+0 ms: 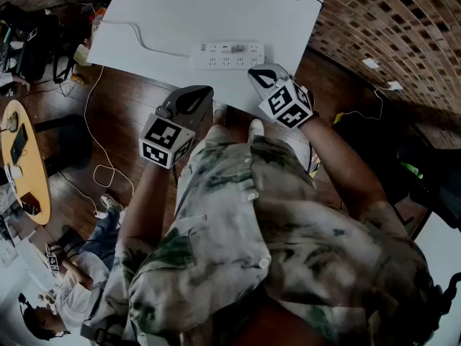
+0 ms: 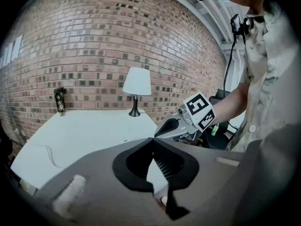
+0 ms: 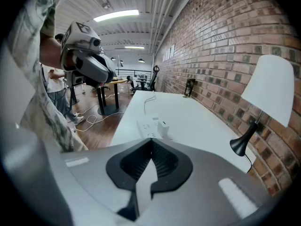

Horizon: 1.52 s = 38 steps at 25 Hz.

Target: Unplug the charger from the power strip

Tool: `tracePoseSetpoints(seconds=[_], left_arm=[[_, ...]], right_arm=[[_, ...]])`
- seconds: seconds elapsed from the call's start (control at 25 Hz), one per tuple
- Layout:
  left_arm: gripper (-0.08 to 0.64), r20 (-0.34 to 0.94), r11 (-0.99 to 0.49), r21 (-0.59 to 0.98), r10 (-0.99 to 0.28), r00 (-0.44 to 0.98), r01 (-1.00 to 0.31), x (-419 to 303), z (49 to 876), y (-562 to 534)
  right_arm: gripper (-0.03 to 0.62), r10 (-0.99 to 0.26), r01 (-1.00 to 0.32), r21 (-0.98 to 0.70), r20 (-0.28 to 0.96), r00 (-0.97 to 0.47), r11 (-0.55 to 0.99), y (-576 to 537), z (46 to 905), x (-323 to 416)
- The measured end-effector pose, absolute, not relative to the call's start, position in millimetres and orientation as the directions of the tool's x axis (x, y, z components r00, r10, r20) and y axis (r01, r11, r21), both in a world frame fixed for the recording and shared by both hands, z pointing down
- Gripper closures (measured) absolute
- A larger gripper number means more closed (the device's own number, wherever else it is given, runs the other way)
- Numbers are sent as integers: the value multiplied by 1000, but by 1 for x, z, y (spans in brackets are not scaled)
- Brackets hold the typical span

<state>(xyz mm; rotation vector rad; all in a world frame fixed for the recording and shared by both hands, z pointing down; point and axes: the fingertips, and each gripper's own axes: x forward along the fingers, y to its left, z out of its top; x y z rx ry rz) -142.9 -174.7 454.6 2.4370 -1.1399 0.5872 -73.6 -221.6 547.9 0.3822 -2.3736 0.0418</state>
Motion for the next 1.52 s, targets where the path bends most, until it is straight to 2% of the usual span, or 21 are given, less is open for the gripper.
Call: tracePoseSetpoints(seconds=[0.12,0.2,0.36,0.64,0.76,0.84,0.88,1.2,1.4,1.52], left_arm=[[555,534,-652,138,-585,611,-745,-150,470,-215],[501,549,-693,121,-550,629,-711,-156,479,-240],[446,616,-775,67,-463,637,-628,-166,507,-280],[400,737,-947,-4,-219,640,-320,-143,571,-296],[400,760,-971,16,-144,634,-239,-139,589,-298],[407,771,-976,29,-116,627,-217,-139,599,-298],[445,771,-977,29,-112,626,-211,-139,602,-299],[456,760,-987,25,-83,644,-157,-135,600,-298],[456,771,-983,69,-54,635,-168,-135,602,-297],[457,705,-966,111,-87,703,-232,-133,575,-313]], right_arm=[[586,-269,-293,85,687,-675,952,-251,568,-96],[586,-267,-297,85,710,-651,951,-264,583,-108],[586,-256,-314,70,754,-604,947,-274,605,-123],[586,-285,-420,1,735,-615,907,-274,616,-120],[586,-294,-449,-4,752,-591,893,-275,617,-122],[586,-276,-463,-32,766,-581,886,-277,616,-124],[586,-269,-469,-46,769,-580,882,-278,616,-124],[586,-257,-524,-106,780,-571,845,-278,615,-121],[586,-245,-573,-168,782,-573,802,-279,615,-119],[587,-238,-580,-186,781,-577,793,-278,614,-120]])
